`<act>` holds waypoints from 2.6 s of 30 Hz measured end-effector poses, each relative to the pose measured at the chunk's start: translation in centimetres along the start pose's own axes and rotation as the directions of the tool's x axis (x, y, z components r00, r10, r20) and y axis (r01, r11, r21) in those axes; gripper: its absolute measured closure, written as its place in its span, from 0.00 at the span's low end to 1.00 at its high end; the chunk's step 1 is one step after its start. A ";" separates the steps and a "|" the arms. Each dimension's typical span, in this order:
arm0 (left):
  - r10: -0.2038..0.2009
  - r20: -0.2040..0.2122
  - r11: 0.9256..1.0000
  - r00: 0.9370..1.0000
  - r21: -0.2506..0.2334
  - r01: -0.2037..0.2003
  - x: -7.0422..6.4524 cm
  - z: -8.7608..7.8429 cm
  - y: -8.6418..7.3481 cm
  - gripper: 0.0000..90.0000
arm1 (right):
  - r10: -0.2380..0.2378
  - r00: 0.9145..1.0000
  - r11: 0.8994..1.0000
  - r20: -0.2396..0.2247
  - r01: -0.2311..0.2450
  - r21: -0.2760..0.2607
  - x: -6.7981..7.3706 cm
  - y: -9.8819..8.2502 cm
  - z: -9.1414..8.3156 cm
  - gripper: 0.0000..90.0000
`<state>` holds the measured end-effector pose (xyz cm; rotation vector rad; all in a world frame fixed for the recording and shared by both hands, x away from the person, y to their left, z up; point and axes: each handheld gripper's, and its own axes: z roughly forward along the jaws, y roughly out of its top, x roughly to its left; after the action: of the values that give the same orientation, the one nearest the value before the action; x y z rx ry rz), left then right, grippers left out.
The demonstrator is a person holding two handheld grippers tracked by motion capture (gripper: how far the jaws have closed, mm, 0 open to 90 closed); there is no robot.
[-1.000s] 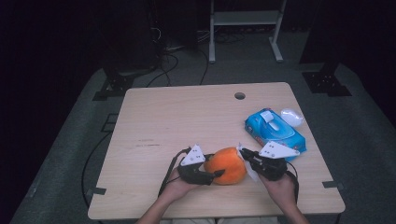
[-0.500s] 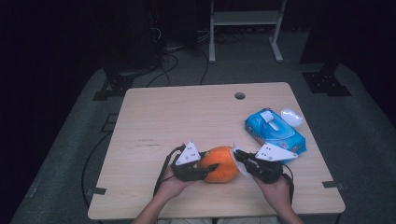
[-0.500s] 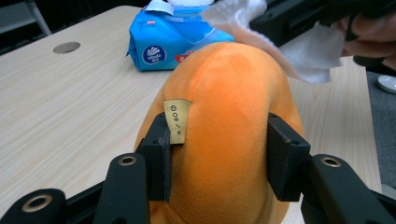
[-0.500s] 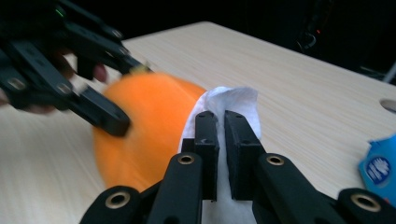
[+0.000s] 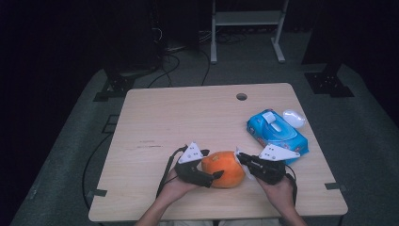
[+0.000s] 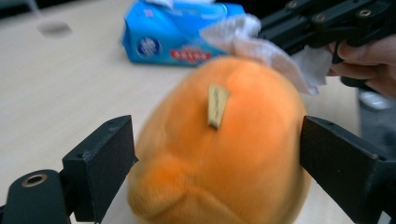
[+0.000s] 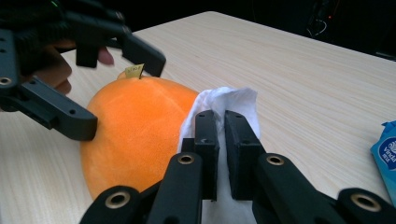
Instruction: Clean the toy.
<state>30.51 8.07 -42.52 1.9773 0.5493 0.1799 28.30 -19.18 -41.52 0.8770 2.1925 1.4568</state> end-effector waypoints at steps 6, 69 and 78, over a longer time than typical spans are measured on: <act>0.043 0.052 0.999 0.998 -0.007 -0.043 -0.6 -0.2 -0.1 0.22 | 0.057 0.998 0.998 0.025 -0.058 0.024 -1.4 -0.9 0.2 0.92; 0.163 -0.038 0.987 0.986 0.005 -0.163 -2.6 -1.2 1.6 0.47 | -0.140 0.990 0.986 -0.002 0.139 -0.092 4.6 2.5 -0.9 0.93; 0.108 -0.003 0.994 0.994 -0.012 -0.108 -1.4 -0.6 1.0 0.13 | -0.002 0.999 1.000 -0.042 0.001 -0.005 2.0 0.0 1.0 0.93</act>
<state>29.37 7.57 -41.26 1.9958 0.4424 0.2523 27.41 -17.18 -41.80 0.8502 2.2189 1.4924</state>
